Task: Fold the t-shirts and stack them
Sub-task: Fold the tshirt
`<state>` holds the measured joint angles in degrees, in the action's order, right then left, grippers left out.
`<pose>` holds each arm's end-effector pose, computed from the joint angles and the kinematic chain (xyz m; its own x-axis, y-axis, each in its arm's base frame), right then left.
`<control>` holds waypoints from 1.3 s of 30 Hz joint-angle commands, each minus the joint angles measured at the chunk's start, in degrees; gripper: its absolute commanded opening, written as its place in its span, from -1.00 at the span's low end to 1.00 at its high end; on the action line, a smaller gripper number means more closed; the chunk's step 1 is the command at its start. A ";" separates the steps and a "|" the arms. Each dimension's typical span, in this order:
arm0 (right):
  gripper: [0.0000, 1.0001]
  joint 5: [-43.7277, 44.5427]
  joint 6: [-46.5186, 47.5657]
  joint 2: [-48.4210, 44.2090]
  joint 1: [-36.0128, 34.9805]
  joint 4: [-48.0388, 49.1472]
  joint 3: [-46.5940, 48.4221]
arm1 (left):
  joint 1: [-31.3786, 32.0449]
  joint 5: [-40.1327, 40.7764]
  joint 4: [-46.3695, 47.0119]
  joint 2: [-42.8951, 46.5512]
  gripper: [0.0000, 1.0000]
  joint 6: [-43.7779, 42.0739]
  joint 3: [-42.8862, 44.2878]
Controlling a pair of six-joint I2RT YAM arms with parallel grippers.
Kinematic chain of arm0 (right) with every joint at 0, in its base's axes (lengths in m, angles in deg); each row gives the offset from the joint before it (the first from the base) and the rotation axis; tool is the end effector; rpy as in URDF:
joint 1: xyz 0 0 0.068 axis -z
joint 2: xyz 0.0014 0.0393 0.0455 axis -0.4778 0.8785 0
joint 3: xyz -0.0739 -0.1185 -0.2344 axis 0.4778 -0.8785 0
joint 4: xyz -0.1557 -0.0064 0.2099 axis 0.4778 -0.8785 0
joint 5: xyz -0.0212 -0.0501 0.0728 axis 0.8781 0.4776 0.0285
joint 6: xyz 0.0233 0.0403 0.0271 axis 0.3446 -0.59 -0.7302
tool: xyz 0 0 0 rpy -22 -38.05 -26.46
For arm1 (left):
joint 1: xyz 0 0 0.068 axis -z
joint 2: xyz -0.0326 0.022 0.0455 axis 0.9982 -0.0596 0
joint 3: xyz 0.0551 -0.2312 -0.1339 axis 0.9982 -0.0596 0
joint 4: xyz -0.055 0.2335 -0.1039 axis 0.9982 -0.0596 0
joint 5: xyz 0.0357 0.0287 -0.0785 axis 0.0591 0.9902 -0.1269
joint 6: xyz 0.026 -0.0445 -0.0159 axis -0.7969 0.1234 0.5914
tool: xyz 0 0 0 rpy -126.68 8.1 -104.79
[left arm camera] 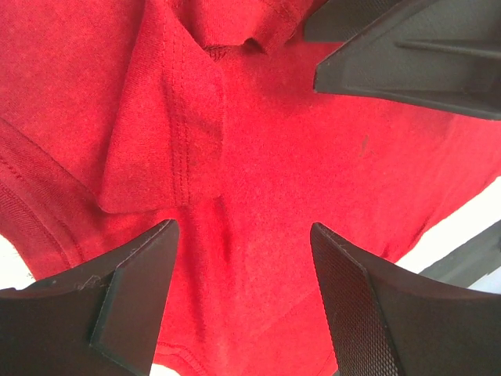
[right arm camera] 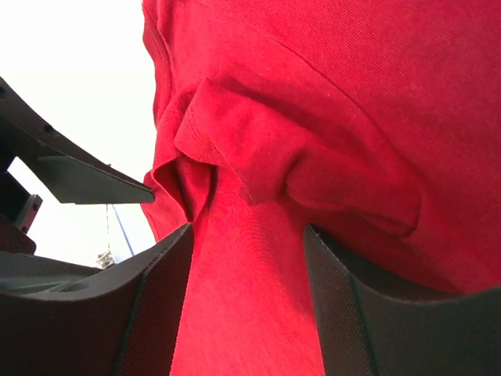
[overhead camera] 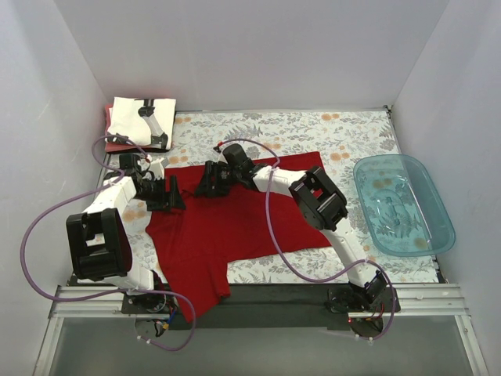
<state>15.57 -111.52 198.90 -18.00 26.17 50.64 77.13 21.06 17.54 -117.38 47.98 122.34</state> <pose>0.3535 0.3968 0.1375 -0.9242 0.0053 -0.3820 -0.3310 0.4884 0.8074 0.2704 0.0257 0.1931 -0.8335 -0.5523 0.0194 -0.4598 0.6736 -0.5787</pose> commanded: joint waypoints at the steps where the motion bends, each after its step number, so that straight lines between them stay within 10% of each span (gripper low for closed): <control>1: 0.26 0.26 -3.14 1.76 -0.83 2.99 2.77 | -0.13 0.96 0.96 2.08 0.33 -0.91 -0.67; 14: -0.13 0.08 -6.32 5.37 -1.27 5.37 4.79 | -0.04 3.16 0.43 3.83 0.31 -4.51 -0.76; 22: -0.97 -0.18 -5.62 4.14 -1.27 5.55 3.47 | 2.15 7.37 1.04 4.72 0.30 -8.73 0.82; 39: -0.97 -4.92 -4.99 -7.19 1.63 6.16 -5.57 | 13.67 19.23 7.02 7.53 0.07 -8.74 -3.39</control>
<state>12.79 -116.18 196.28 -16.78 30.15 46.29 89.41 35.92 22.13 -111.81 39.80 119.83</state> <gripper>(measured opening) 0.031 0.555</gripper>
